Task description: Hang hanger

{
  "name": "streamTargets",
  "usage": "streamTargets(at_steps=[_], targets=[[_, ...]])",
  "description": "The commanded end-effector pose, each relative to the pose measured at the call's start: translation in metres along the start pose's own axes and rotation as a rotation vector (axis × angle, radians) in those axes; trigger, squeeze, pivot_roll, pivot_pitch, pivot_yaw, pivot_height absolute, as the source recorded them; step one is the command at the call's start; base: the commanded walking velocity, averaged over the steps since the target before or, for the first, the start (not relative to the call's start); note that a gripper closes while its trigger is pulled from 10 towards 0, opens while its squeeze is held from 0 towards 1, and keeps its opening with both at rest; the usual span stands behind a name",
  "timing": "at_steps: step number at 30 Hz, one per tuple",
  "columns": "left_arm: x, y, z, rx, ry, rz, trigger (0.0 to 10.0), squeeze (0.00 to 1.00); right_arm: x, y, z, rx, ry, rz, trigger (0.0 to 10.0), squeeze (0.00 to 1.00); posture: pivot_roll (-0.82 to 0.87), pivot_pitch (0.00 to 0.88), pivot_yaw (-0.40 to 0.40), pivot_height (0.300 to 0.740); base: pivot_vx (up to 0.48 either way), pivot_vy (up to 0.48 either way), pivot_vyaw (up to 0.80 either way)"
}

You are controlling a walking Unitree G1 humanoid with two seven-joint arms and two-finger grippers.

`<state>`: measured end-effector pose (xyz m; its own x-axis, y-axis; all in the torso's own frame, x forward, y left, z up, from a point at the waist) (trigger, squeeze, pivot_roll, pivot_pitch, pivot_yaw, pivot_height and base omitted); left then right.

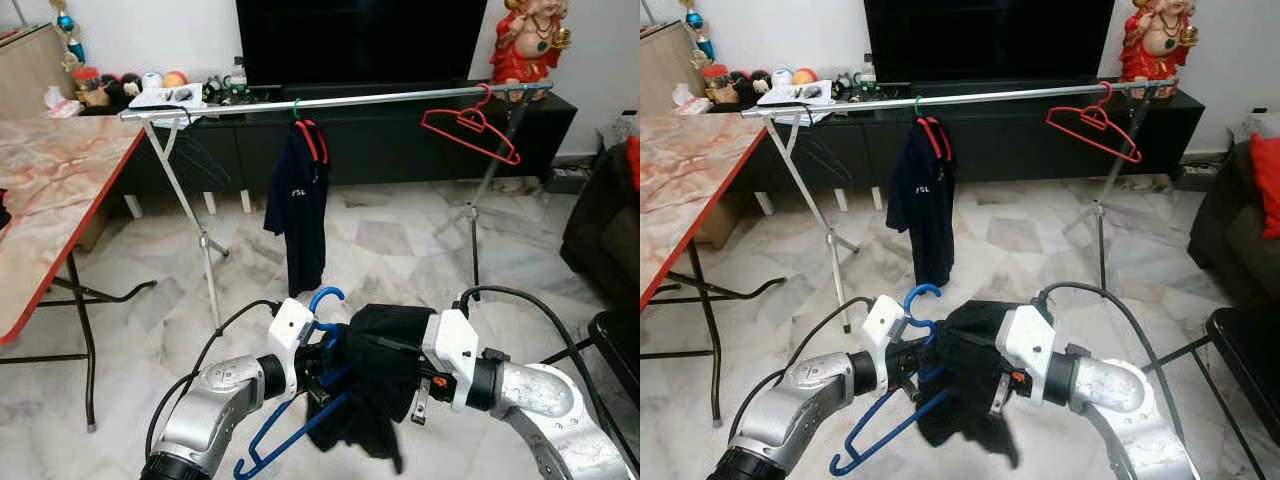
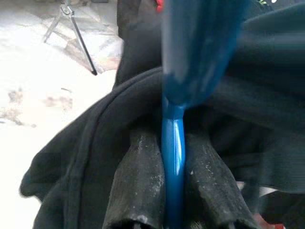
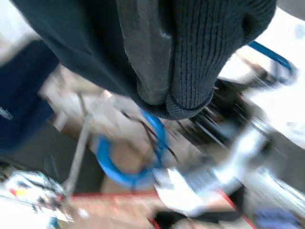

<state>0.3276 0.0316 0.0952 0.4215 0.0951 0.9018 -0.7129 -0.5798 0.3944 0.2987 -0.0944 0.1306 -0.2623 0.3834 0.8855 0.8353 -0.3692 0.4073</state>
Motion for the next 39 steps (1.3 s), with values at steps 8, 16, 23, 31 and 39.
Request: streamTargets(at_steps=[8, 16, 23, 31, 39], targets=[[0.003, 0.033, -0.009, -0.175, -0.026, 0.098, 10.0, 0.0, -0.006, 0.007, -0.001, -0.03, -0.05, -0.032, 10.0, 0.28, 0.07, 0.044, 0.033, 0.74, 0.0, 0.0, 0.0], [0.008, 0.041, -0.01, -0.214, -0.013, 0.146, 10.0, 0.0, 0.0, 0.011, 0.001, -0.038, -0.025, -0.039, 10.0, 0.27, 0.06, 0.041, 0.029, 0.74, 0.0, 0.0, 0.0], [0.01, 0.034, -0.003, -0.163, 0.009, 0.143, 10.0, 0.0, 0.021, 0.013, -0.003, -0.029, 0.063, -0.031, 10.0, 0.35, 0.06, 0.038, 0.028, 0.74, 0.0, 0.0, 0.0], [0.013, 0.032, -0.001, -0.152, 0.027, 0.128, 10.0, 0.0, 0.026, 0.002, -0.006, 0.048, 0.075, -0.043, 10.0, 0.93, 0.06, 0.032, 0.026, 0.74, 0.0, 0.0, 0.0], [0.02, 0.029, 0.002, -0.125, 0.071, 0.115, 10.0, 0.0, 0.0, 0.0, -0.011, 0.087, -0.091, -0.119, 10.0, 0.93, 0.06, 0.025, 0.024, 0.74, 0.0, 0.0, 0.0]])
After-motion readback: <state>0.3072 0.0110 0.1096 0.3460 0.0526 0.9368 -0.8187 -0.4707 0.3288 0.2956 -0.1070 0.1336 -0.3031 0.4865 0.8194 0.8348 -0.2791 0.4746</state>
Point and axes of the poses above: a point about 5 cm out from each wrist's last joint towards the gripper, its own z axis pointing out of the wrist towards the gripper, its own x axis along the axis of the wrist's last joint, y = z × x, the point moved 6 cm from there along z, pointing out of the wrist towards the gripper, and after that the axes turned 11 degrees about -z, right-handed, at the moved point
